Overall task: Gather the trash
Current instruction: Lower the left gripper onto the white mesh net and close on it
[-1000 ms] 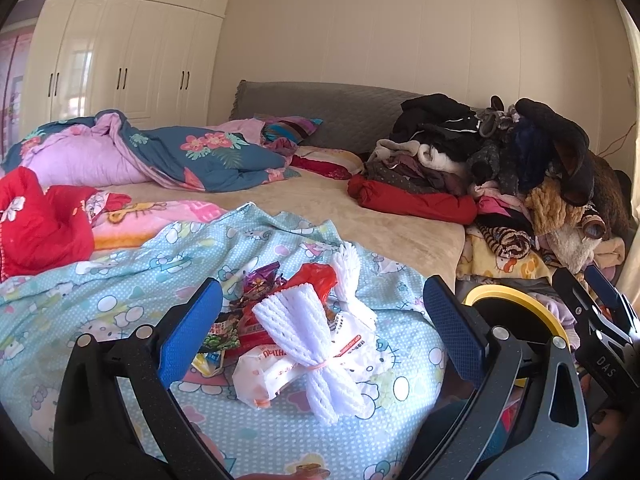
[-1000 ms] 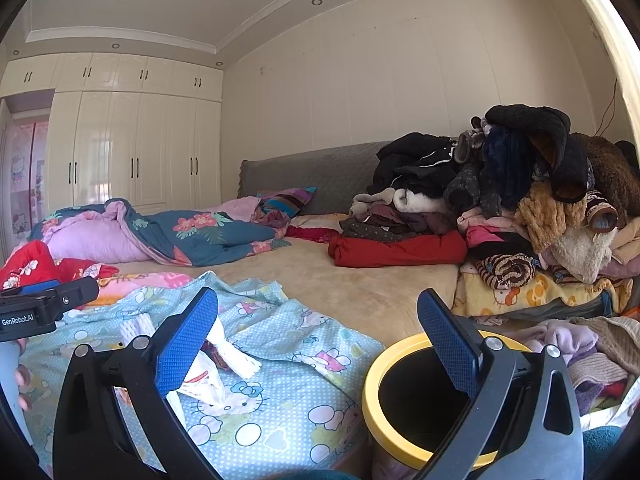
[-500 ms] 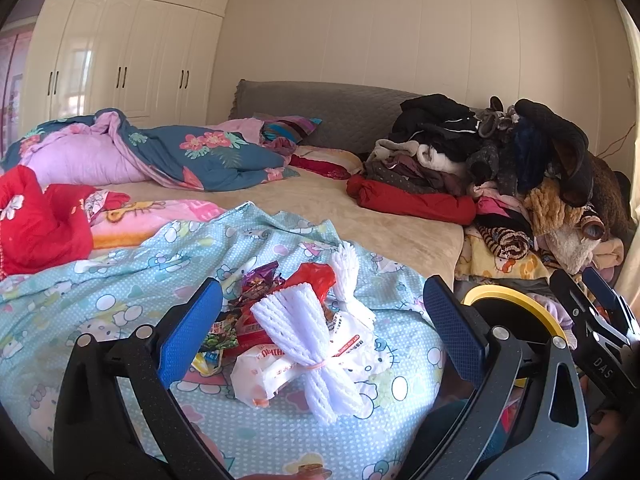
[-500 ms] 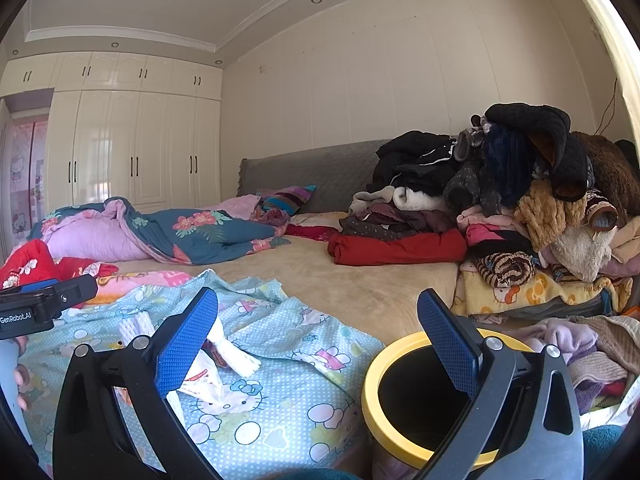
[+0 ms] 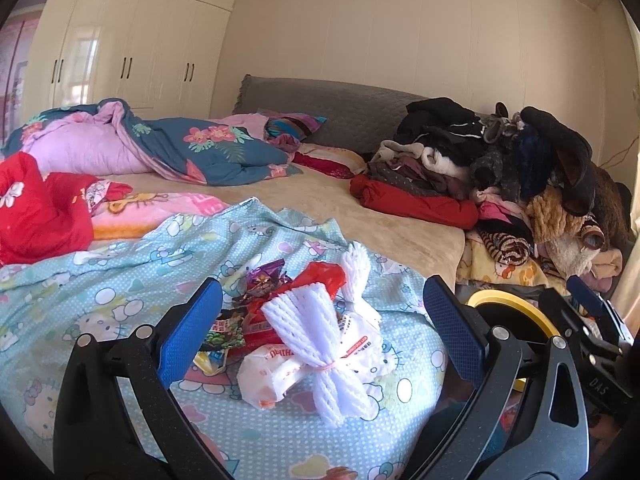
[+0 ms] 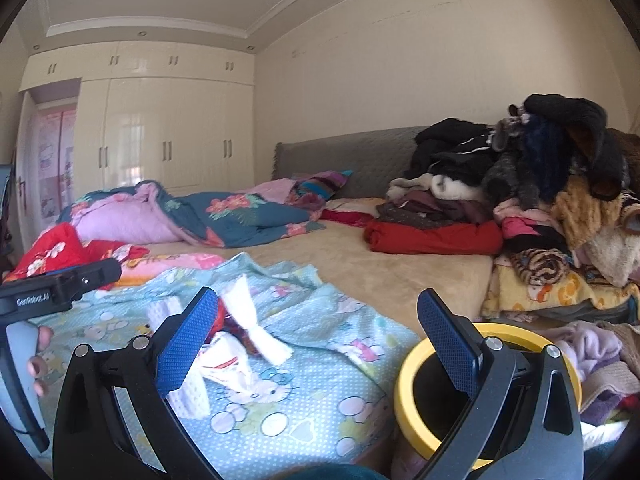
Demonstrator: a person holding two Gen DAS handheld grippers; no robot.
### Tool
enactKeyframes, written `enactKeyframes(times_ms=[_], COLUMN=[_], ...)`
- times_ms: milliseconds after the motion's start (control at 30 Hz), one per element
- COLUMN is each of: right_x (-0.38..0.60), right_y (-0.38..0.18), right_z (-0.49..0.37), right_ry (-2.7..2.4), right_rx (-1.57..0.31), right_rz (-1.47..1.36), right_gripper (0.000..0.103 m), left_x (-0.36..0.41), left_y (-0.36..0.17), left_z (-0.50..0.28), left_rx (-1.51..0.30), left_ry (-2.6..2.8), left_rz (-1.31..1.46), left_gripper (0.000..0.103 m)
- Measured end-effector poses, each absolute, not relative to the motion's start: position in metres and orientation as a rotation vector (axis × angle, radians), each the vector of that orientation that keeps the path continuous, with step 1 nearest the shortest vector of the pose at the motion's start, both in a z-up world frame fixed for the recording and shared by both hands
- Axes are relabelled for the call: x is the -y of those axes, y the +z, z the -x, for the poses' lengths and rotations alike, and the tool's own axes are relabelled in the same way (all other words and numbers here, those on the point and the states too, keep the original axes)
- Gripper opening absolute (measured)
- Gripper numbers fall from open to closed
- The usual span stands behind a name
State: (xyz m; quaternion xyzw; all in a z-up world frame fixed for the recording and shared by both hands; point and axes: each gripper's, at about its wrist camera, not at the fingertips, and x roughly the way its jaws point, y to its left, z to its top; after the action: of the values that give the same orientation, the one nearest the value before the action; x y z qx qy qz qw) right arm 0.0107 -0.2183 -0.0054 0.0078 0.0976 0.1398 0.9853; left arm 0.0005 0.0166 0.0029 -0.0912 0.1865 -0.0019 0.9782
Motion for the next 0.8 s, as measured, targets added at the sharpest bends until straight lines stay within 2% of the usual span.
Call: enactKeyframes(times_ms=[533,800], right_x=[0.152,0.144], right_y=[-0.006,-0.018], right_z=[-0.062,-0.109], right_ry=[0.502,0.527], right_rx=[-0.327,-0.423], right_rz=[0.028,0.027], right_gripper=[0.097,0.097], left_x=[-0.086,-0.107], left_y=[-0.006,-0.018], left_z=[-0.009,-0.037], left_rx=[-0.368,-0.430], left_ry=[0.021,-0.042], left_rz=[0.294,0.307], left_gripper=[0.092,0.092])
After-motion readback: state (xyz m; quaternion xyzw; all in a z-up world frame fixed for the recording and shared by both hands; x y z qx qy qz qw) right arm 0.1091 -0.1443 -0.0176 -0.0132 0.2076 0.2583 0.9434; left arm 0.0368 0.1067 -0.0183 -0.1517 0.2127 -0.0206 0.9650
